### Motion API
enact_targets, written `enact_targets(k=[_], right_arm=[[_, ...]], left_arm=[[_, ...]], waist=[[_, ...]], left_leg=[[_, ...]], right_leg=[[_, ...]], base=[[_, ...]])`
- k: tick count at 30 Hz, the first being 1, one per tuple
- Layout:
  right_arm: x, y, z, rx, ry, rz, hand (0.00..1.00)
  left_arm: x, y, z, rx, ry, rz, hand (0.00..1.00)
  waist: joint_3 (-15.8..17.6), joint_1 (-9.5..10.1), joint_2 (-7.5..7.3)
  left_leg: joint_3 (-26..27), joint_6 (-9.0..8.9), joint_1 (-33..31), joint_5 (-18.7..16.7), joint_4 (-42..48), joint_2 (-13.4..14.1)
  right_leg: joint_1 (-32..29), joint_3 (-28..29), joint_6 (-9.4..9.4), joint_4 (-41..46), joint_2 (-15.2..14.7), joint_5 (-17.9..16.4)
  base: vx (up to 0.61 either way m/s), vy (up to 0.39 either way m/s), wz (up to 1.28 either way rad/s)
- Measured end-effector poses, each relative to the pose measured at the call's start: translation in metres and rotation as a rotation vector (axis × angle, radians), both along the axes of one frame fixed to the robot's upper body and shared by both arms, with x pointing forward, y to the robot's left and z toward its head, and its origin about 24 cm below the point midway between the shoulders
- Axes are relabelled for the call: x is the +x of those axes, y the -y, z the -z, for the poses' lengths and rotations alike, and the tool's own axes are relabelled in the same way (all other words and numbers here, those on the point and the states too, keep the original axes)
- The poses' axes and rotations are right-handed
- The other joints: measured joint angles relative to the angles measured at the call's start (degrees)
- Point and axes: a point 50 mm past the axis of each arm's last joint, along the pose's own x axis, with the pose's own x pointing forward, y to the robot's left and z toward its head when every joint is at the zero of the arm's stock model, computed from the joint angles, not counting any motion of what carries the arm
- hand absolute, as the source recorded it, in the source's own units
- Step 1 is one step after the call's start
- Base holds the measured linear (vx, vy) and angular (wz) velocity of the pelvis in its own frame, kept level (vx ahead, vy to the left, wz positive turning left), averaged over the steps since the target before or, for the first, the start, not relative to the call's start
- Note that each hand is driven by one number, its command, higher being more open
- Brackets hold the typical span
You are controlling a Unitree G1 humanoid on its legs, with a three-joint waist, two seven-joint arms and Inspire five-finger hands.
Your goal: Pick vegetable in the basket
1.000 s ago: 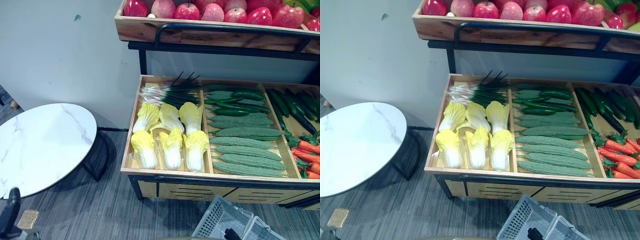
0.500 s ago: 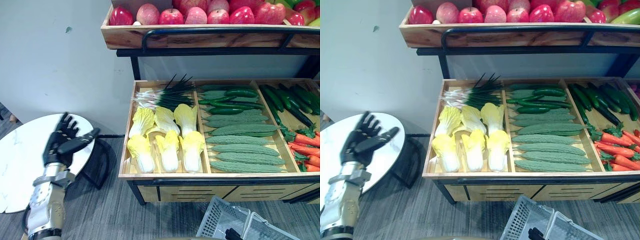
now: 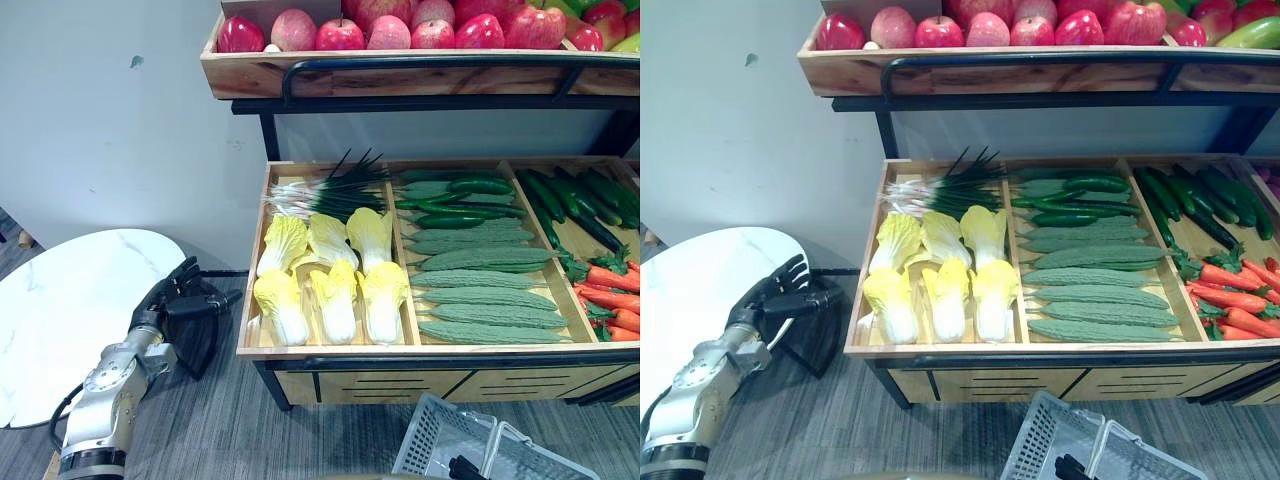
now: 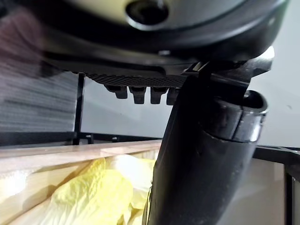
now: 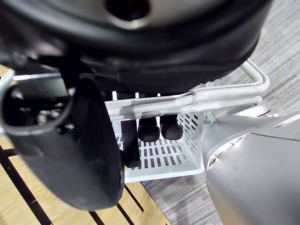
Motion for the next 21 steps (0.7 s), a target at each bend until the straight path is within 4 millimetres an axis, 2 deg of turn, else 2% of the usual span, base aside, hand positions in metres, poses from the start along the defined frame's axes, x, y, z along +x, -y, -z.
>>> enact_targets(k=[4, 11, 13, 17, 21], right_arm=[[-0.001, 0.0, 0.0, 0.003, -0.002, -0.001, 0.0], [-0.003, -0.001, 0.001, 0.006, -0.003, 0.0, 0.0], [-0.004, -0.001, 0.001, 0.003, -0.005, 0.001, 0.0], [-0.004, -0.001, 0.001, 0.0, 0.001, 0.0, 0.0], [-0.004, -0.001, 0.001, 0.002, -0.002, 0.002, 0.0]], left_arm=[[0.0, -0.004, -0.003, 0.11, -0.021, -0.006, 1.0], [0.013, 0.008, -0.042, 0.263, 0.13, 0.034, 1.0], [0.023, 0.019, -0.053, 0.298, 0.183, 0.073, 1.0], [0.031, 0.037, -0.062, 0.309, 0.226, 0.151, 1.0], [0.036, 0.052, -0.061, 0.3, 0.229, 0.219, 1.0]], waist=[[-0.68, 0.04, -0.21], [-1.17, 0.4, -0.36], [-1.31, 0.56, -0.2], [-1.37, 0.52, -0.24], [-1.4, 0.23, -0.38]], left_leg=[[-0.06, 0.1, -0.54, 0.12, 0.01, -0.02], [-0.09, 0.08, -1.35, 0.29, 0.02, 0.0], [-0.05, 0.07, -1.33, 0.3, 0.02, 0.01], [0.61, 0.07, -1.38, 0.3, 0.01, 0.04], [1.02, 0.07, -1.42, 0.3, 0.01, 0.04]], right_leg=[[-0.45, -0.08, 0.01, 0.0, -0.02, 0.07], [-0.88, 0.02, 0.0, 0.02, 0.0, 0.14], [-0.91, 0.11, -0.01, 0.1, 0.01, 0.13], [-1.55, 1.01, -0.02, 0.4, 0.06, 0.13], [-2.0, 1.42, -0.02, 0.81, 0.05, 0.12]], base=[[-0.02, -0.002, 0.01], [-0.03, -0.002, 0.01], [-0.03, -0.003, -0.01], [-0.03, 0.0, -0.08], [-0.02, -0.004, -0.06]])
